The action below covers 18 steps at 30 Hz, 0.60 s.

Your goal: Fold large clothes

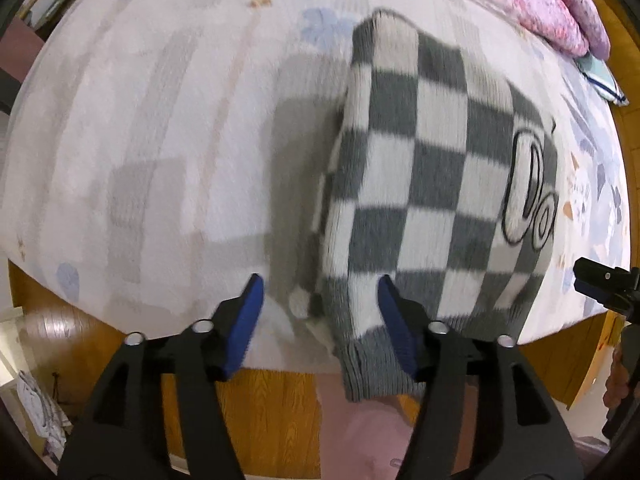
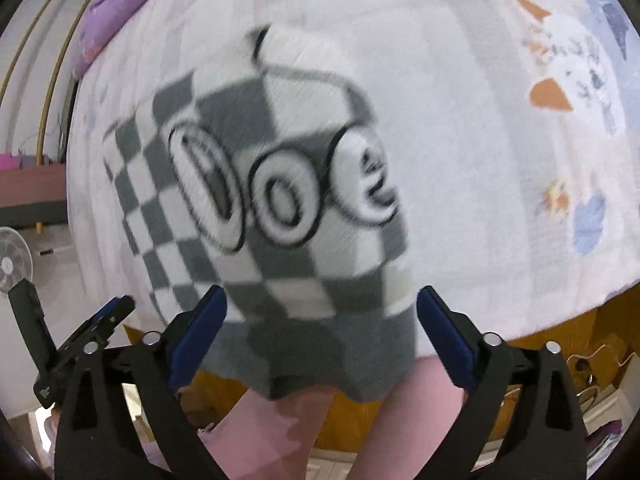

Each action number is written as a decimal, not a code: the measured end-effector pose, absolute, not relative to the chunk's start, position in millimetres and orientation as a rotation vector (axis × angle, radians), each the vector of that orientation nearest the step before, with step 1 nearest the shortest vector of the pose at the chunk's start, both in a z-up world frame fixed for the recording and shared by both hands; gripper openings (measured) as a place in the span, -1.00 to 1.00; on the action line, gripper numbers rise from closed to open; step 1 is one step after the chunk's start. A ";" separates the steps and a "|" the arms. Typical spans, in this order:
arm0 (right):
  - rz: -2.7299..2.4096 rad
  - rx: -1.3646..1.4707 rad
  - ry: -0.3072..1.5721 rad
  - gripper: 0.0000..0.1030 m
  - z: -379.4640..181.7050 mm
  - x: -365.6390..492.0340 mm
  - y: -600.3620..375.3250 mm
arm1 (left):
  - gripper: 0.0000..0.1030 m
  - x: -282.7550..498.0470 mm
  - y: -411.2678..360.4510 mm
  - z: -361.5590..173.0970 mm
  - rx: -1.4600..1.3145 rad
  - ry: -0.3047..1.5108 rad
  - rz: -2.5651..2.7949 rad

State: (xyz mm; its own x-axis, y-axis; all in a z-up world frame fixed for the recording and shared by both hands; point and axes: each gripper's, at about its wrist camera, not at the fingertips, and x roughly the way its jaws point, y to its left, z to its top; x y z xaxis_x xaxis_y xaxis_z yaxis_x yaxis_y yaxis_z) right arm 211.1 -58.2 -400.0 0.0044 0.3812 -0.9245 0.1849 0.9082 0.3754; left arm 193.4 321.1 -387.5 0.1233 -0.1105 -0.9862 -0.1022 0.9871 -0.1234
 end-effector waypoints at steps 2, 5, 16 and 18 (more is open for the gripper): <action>0.172 0.470 1.559 0.85 -397.6 220.9 -66.3 | 0.41 200.2 318.4 -386.1 -0.191 1.442 -0.028; 0.237 0.494 1.560 0.85 -403.8 239.1 -71.1 | 0.46 210.7 315.8 -389.5 -0.217 1.433 -0.065; 0.467 0.403 1.584 0.85 -472.8 296.1 -61.9 | 0.64 267.4 316.8 -450.0 -0.320 1.492 -0.211; 0.541 0.463 1.583 0.86 -485.0 303.4 -63.6 | 0.76 281.6 316.1 -464.1 -0.348 1.484 -0.266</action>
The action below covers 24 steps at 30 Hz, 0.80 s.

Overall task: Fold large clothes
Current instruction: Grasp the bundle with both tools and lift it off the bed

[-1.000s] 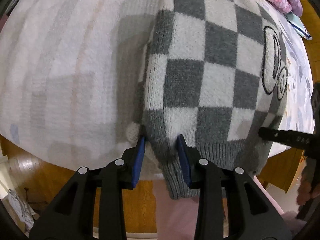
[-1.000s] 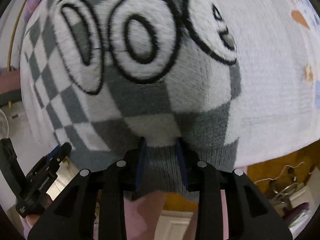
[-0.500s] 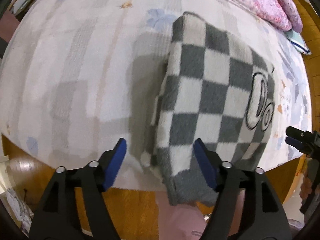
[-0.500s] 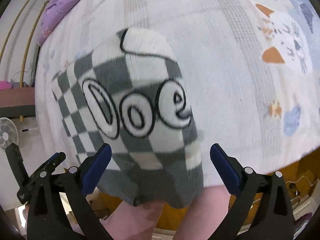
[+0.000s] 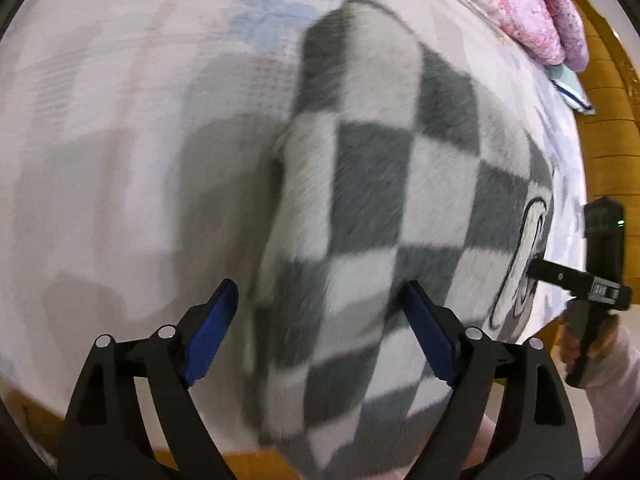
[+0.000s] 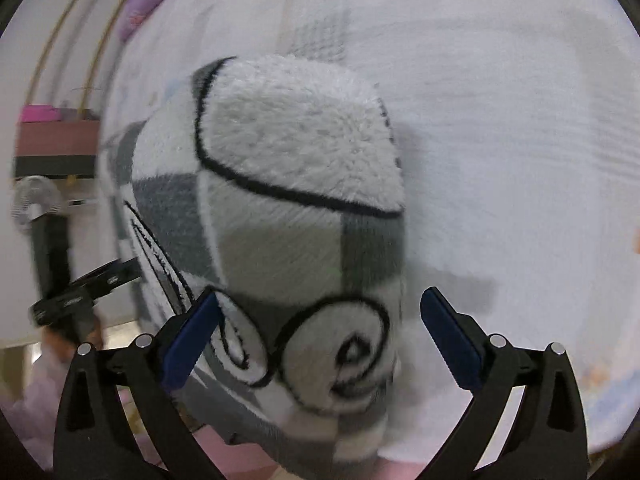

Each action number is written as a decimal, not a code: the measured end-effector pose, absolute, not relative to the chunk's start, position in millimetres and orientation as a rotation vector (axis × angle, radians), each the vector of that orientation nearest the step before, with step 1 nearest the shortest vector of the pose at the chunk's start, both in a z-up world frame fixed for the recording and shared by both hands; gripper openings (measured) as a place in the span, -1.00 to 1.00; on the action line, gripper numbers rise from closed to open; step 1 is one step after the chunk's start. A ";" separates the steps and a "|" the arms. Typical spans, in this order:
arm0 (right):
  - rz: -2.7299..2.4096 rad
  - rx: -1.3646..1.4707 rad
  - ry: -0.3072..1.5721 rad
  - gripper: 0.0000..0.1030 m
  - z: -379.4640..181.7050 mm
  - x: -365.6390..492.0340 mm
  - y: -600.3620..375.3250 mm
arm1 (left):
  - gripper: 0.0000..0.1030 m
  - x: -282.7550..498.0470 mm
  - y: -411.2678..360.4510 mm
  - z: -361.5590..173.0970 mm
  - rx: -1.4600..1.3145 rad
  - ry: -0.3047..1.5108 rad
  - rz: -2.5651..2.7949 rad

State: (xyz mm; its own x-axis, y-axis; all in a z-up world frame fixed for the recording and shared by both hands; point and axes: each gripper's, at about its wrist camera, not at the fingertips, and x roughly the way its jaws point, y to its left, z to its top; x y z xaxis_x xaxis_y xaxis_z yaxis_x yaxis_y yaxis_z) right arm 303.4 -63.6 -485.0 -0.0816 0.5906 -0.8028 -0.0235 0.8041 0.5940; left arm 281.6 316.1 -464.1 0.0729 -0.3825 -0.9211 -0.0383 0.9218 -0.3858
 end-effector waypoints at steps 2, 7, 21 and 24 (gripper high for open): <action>0.639 0.556 1.584 0.86 -503.5 310.3 -67.5 | 0.78 290.6 318.6 -476.2 -0.399 1.469 -0.330; 0.809 0.758 1.596 0.89 -539.5 316.8 -60.8 | 0.92 295.7 333.0 -520.8 -0.665 1.490 -0.491; 0.775 0.795 1.688 0.89 -540.8 317.3 -54.7 | 0.75 241.6 315.2 -533.8 -0.734 1.571 -0.495; 0.722 0.796 1.686 0.72 -526.0 318.0 -58.0 | 0.20 241.3 310.9 -512.3 -0.664 1.548 -0.444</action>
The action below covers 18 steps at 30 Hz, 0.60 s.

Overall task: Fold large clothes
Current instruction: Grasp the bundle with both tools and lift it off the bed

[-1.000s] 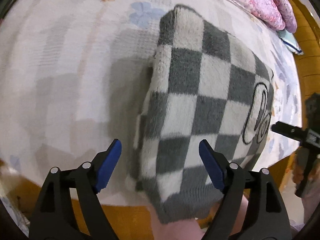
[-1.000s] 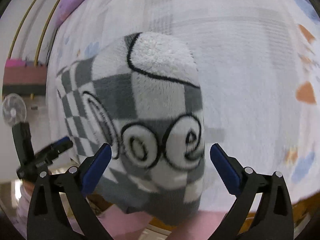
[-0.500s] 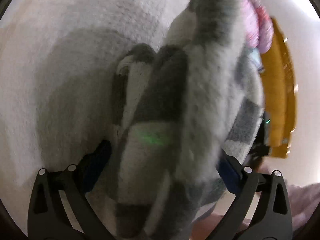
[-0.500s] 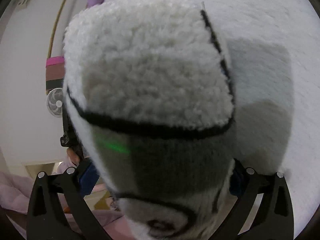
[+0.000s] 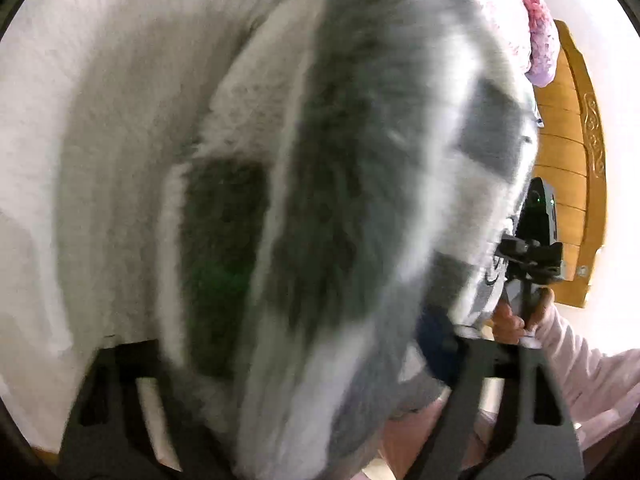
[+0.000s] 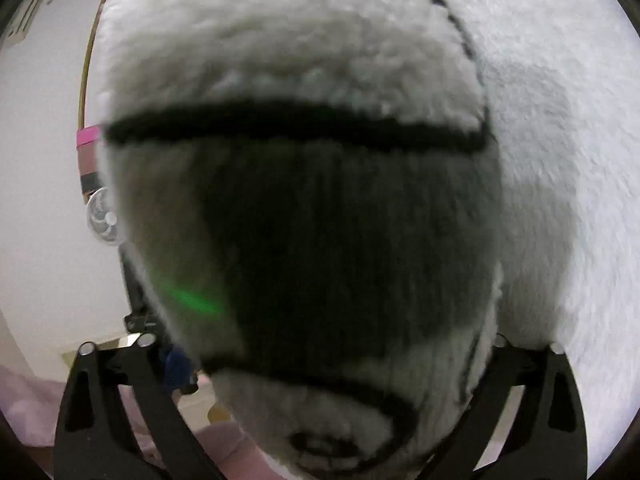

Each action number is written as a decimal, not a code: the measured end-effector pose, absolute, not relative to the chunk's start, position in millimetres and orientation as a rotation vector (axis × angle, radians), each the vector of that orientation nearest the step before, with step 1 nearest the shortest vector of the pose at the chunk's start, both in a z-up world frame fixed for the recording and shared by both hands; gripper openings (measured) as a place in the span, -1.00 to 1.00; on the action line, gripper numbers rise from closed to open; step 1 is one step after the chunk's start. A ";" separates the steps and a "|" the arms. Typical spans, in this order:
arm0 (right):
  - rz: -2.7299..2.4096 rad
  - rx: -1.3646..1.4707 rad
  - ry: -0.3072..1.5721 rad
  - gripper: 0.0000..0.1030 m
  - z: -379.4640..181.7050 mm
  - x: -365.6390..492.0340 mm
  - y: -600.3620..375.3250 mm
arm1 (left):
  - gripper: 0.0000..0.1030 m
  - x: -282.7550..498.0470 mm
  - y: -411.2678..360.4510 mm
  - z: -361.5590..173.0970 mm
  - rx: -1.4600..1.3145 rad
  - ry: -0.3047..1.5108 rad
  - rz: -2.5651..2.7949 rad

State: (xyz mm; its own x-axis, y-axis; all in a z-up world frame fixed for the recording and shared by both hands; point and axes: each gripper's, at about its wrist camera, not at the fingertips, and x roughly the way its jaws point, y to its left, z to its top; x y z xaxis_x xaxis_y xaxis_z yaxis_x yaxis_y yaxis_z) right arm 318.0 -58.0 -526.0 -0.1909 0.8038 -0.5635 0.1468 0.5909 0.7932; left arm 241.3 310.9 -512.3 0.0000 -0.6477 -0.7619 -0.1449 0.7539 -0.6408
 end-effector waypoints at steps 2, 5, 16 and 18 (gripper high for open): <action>0.676 0.801 1.694 0.59 -512.4 317.1 -59.8 | 0.04 237.8 309.4 -497.6 -0.639 1.547 -0.394; 0.684 0.760 1.696 0.41 -472.5 322.4 -60.6 | -0.01 238.3 296.8 -466.1 -0.521 1.560 -0.380; 0.594 0.739 1.512 0.39 -302.2 301.3 -88.4 | -0.01 230.6 275.5 -317.6 -0.478 1.422 -0.422; 0.509 0.753 1.491 0.39 -267.7 288.0 -97.2 | 0.00 222.7 269.1 -293.0 -0.495 1.391 -0.440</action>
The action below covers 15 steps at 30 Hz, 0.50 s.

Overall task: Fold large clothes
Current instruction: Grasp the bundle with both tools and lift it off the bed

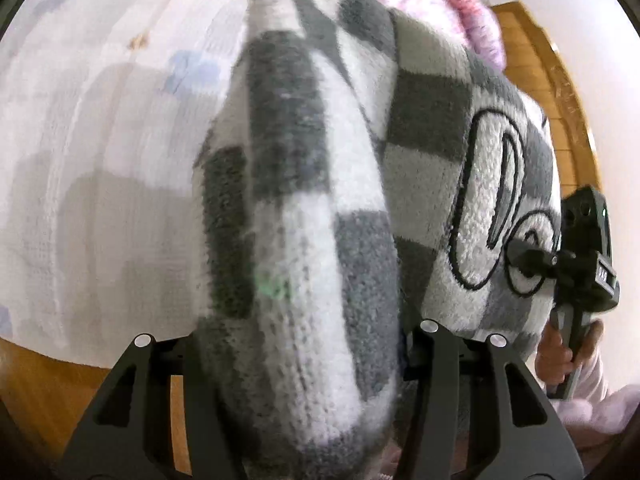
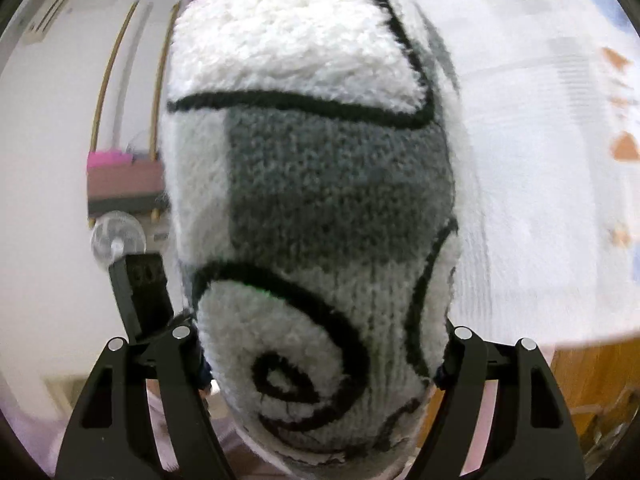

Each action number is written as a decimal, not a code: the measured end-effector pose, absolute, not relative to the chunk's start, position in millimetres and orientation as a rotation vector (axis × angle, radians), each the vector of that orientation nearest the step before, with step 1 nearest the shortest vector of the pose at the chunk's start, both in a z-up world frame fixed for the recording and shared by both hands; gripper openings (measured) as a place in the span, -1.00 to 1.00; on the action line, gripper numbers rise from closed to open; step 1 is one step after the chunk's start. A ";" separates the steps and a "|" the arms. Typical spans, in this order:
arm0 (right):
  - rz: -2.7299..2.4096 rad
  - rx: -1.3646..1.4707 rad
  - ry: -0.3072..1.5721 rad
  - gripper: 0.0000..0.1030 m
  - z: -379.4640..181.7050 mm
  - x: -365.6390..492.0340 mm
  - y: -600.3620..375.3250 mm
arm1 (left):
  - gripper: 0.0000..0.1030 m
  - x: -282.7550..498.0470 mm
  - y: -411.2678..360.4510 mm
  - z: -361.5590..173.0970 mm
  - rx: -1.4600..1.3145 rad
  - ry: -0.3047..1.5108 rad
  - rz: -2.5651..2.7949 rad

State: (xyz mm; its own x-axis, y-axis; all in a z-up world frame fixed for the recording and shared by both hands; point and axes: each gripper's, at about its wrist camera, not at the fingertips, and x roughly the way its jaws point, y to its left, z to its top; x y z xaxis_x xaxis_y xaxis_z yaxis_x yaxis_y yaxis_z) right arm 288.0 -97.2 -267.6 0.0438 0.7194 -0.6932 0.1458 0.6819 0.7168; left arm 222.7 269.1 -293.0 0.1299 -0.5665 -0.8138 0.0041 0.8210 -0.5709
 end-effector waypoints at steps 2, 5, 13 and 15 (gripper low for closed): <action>0.454 0.728 1.438 0.39 -236.3 240.5 -99.4 | 0.00 218.9 257.4 -272.7 -0.490 1.393 -0.459; 0.395 0.715 1.353 0.39 -201.4 206.5 -121.6 | -0.01 215.1 239.4 -247.9 -0.436 1.372 -0.508; 0.315 0.795 1.168 0.39 -157.7 139.4 -192.6 | 0.00 181.1 154.3 -200.7 -0.292 1.272 -0.632; 0.306 0.807 1.128 0.39 -152.4 121.0 -227.2 | 0.00 168.5 119.0 -193.3 -0.268 1.254 -0.649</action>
